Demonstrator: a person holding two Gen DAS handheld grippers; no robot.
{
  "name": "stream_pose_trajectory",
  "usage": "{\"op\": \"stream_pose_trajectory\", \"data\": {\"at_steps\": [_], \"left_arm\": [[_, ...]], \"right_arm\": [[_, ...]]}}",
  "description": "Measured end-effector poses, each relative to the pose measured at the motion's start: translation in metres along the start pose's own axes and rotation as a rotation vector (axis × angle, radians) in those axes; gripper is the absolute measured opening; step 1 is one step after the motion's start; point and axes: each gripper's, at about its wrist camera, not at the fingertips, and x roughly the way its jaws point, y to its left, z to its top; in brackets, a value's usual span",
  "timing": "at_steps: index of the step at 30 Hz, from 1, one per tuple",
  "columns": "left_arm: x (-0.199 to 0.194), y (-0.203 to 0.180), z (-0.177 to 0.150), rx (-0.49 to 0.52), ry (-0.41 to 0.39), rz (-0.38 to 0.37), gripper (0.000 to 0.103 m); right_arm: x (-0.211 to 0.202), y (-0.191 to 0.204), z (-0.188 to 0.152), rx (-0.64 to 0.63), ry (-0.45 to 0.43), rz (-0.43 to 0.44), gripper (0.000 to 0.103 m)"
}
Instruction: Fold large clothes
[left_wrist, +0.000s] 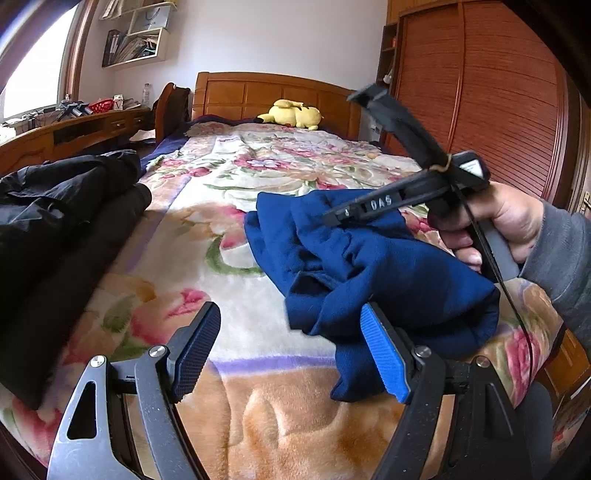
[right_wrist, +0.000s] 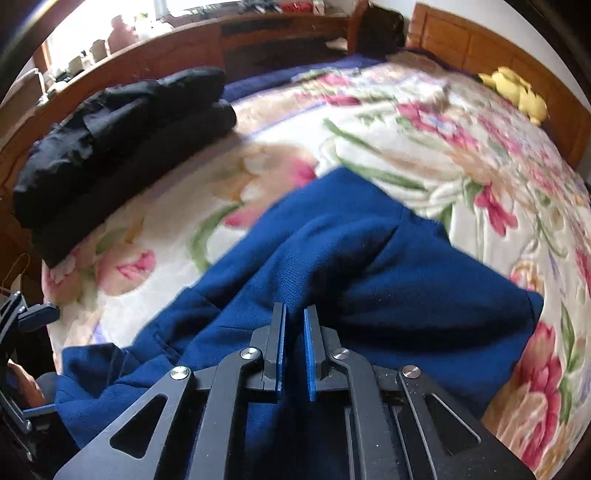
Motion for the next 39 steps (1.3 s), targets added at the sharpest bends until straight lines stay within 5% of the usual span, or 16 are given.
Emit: {"op": "stream_pose_trajectory", "data": {"at_steps": [4, 11, 14, 16, 19, 28, 33, 39], "left_arm": [[-0.005, -0.003, 0.002, -0.001, -0.026, -0.006, 0.079], [-0.006, -0.01, 0.015, -0.053, -0.087, -0.049, 0.079], [0.004, -0.015, 0.021, -0.057, -0.082, -0.055, 0.079], [0.01, -0.018, 0.022, -0.052, -0.068, -0.049, 0.079], [0.022, -0.018, 0.017, -0.044, -0.016, -0.033, 0.079], [0.037, -0.019, -0.01, -0.09, 0.094, -0.075, 0.074], [0.036, -0.022, -0.016, -0.106, 0.108, -0.07, 0.072], [0.033, -0.026, -0.023, -0.142, 0.114, -0.062, 0.069]], "right_arm": [[-0.015, 0.007, 0.004, 0.007, -0.081, 0.068, 0.008], [-0.011, 0.004, -0.003, -0.011, -0.077, 0.031, 0.013], [-0.034, -0.007, -0.006, 0.012, -0.126, -0.039, 0.029], [-0.047, -0.017, -0.014, 0.016, -0.158, -0.088, 0.054], [-0.059, -0.041, -0.028, 0.047, -0.181, -0.164, 0.069], [-0.025, -0.106, -0.084, 0.287, -0.195, -0.309, 0.081], [0.02, -0.118, -0.099, 0.361, -0.165, -0.222, 0.082], [0.027, -0.124, -0.104, 0.379, -0.198, -0.135, 0.083]]}}
